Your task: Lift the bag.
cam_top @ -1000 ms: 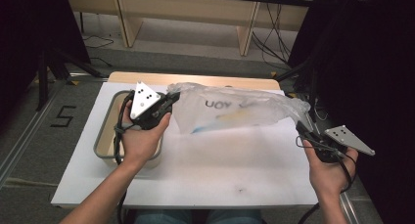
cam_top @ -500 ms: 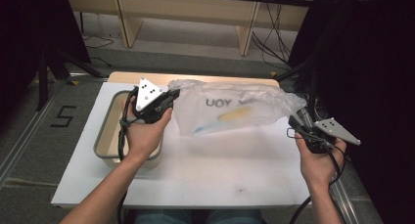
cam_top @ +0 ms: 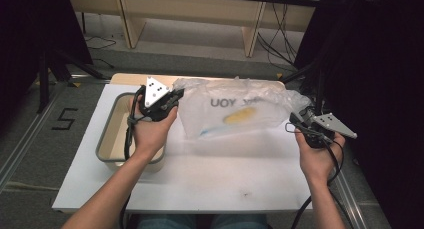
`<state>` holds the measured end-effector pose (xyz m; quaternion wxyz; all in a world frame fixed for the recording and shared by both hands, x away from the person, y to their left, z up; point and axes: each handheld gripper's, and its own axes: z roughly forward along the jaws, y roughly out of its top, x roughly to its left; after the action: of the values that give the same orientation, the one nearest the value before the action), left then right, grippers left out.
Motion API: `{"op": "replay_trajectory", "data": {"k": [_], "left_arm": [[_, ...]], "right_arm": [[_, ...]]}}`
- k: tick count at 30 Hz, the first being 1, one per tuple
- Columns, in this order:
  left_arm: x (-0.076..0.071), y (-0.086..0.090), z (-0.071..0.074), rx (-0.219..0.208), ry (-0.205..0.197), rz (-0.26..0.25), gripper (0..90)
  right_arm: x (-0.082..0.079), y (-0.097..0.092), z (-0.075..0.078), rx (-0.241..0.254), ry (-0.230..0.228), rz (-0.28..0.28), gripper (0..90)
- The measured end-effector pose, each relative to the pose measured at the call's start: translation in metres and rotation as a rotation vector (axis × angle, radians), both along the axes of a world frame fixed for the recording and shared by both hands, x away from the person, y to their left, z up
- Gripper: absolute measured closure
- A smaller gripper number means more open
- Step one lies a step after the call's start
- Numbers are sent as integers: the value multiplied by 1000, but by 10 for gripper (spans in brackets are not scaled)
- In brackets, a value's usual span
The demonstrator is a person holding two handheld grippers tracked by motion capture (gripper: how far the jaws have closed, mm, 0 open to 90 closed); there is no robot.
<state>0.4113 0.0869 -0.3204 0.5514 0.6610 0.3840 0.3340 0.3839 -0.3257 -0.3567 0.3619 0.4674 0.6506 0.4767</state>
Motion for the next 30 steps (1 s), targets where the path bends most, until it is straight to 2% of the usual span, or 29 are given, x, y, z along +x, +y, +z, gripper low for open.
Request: {"op": "replay_trajectory", "data": {"k": [6,18,30], "left_arm": [[9,-2,-9,21,33,14,888],[32,-4,-31,46,122,55,888],[44,-7,-41,88,169,73,887]], "right_arm": [[10,6,-9,7,29,2,900],[25,5,-16,13,81,-14,900],[41,5,-22,22,126,-30,900]]}}
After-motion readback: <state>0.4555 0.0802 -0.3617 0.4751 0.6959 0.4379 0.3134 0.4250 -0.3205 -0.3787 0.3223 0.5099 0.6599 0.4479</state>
